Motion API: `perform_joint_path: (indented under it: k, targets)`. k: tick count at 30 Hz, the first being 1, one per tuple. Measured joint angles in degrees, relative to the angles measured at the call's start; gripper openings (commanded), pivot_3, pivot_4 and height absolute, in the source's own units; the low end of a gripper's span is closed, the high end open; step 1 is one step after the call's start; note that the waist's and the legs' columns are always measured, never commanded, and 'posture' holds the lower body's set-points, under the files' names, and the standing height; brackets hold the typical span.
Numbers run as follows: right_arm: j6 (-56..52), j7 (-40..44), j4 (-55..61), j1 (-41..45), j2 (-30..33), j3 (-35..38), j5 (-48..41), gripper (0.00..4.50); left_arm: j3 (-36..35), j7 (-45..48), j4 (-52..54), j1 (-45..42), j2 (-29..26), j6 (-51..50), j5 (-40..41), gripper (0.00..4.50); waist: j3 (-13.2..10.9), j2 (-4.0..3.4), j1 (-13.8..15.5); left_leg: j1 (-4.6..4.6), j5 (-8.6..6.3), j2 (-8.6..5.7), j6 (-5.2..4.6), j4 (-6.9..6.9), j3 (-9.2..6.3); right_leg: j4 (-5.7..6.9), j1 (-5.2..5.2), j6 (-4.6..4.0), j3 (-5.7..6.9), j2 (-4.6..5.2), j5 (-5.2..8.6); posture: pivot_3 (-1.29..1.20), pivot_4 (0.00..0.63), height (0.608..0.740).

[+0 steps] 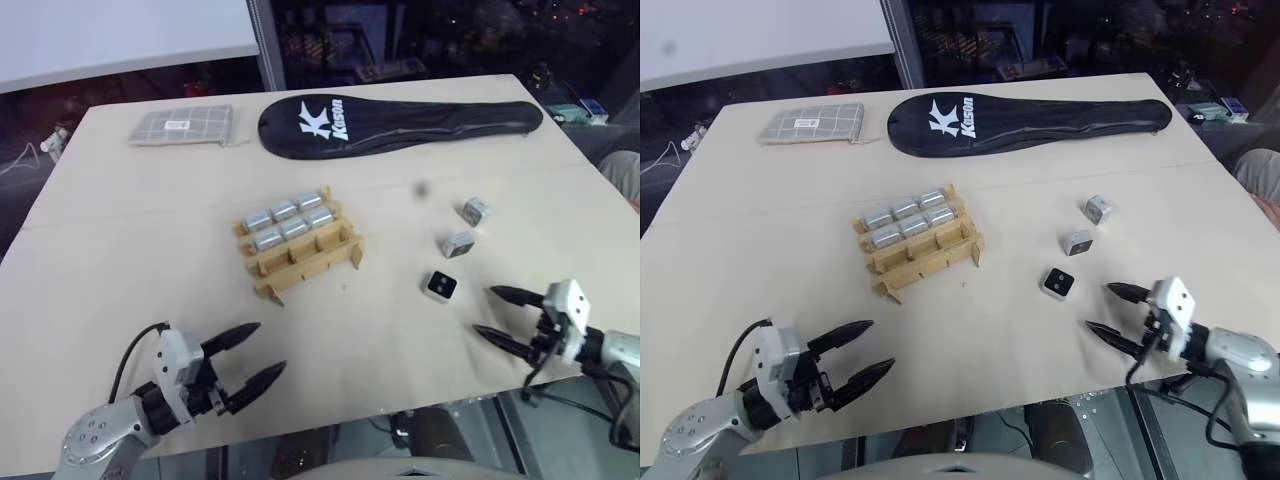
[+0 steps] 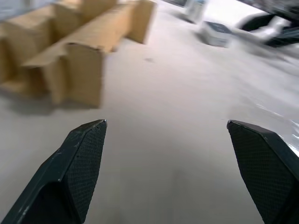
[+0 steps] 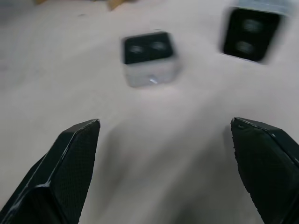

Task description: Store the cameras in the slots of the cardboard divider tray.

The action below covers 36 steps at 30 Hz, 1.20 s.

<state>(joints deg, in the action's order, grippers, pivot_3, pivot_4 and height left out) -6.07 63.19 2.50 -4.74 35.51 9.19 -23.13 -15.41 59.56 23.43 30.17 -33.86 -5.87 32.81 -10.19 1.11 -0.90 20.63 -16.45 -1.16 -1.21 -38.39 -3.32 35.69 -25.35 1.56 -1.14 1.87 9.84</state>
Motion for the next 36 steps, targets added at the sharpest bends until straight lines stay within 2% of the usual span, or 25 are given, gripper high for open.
perform_joint_path:
  k: [6,11,14,18,22,27,32,36]
  targets:
    - [-2.3,-4.5,-1.1,7.2,-2.3,-6.3,3.7,4.44,-0.1,4.0,0.0,-3.5,-2.4,-1.3,3.7,4.28,0.0,0.01,0.1,0.02,0.0,-0.03,0.0,0.0,-0.06,0.0,-0.01,0.0,0.03,0.0,-0.01,0.0,0.15,0.74]
    - [-3.4,-6.6,-1.1,8.5,-3.6,-8.3,4.6,4.44,-0.2,6.6,0.0,-4.5,-3.6,-2.3,6.2,4.28,0.0,0.02,0.1,0.04,-0.01,-0.05,0.0,0.0,-0.04,-0.01,-0.01,0.0,0.0,0.04,-0.02,0.0,0.15,0.74]
    - [-3.6,-7.2,-1.0,8.5,-4.0,-8.4,4.5,3.69,-0.2,7.0,0.0,-4.5,-3.6,-2.3,6.5,4.28,0.0,0.01,0.1,0.01,-0.01,-0.05,-0.01,-0.01,-0.04,0.0,0.0,-0.01,0.0,0.04,-0.01,0.0,0.15,0.74]
    - [-2.5,-6.9,-0.9,7.8,-3.1,-8.4,4.9,1.92,-0.1,7.0,0.1,-4.3,-3.4,-2.3,6.6,4.28,0.0,0.02,0.1,0.0,0.0,-0.04,-0.01,-0.01,-0.04,0.01,0.0,-0.01,0.0,0.02,-0.01,0.0,0.15,0.74]
    - [-1.3,-6.8,-0.7,7.7,-2.9,-8.6,5.5,1.91,0.0,6.6,0.1,-4.8,-3.2,-2.6,6.7,4.28,0.0,0.01,0.1,0.01,0.0,-0.04,-0.01,-0.01,-0.03,0.01,0.0,0.0,-0.01,0.02,-0.01,0.0,0.15,0.74]
    - [12.0,-7.8,-0.5,12.1,-2.1,-12.9,15.0,1.91,1.1,-1.3,0.9,-8.7,-2.2,-8.5,7.0,4.28,0.0,0.02,-0.1,-0.03,0.0,-0.03,-0.01,-0.02,-0.02,0.05,0.01,0.09,-0.01,-0.02,-0.07,0.0,0.15,0.74]
    - [25.4,-9.1,0.3,20.6,-6.8,-20.5,21.9,1.91,2.8,-13.3,5.4,-17.8,-1.2,-19.9,12.4,4.28,0.0,0.03,-0.1,-0.06,0.01,-0.03,0.01,-0.04,-0.13,0.14,0.0,0.22,0.02,-0.04,-0.18,0.0,0.15,0.74]
    - [32.9,-9.5,-0.8,28.3,-11.0,-26.6,25.9,1.91,5.2,-17.6,8.2,-21.0,-1.5,-25.6,13.4,4.28,0.0,0.02,-0.1,-0.02,0.01,-0.08,0.03,-0.03,-0.23,0.14,-0.07,-0.02,-0.1,0.02,-0.33,0.0,0.15,0.74]
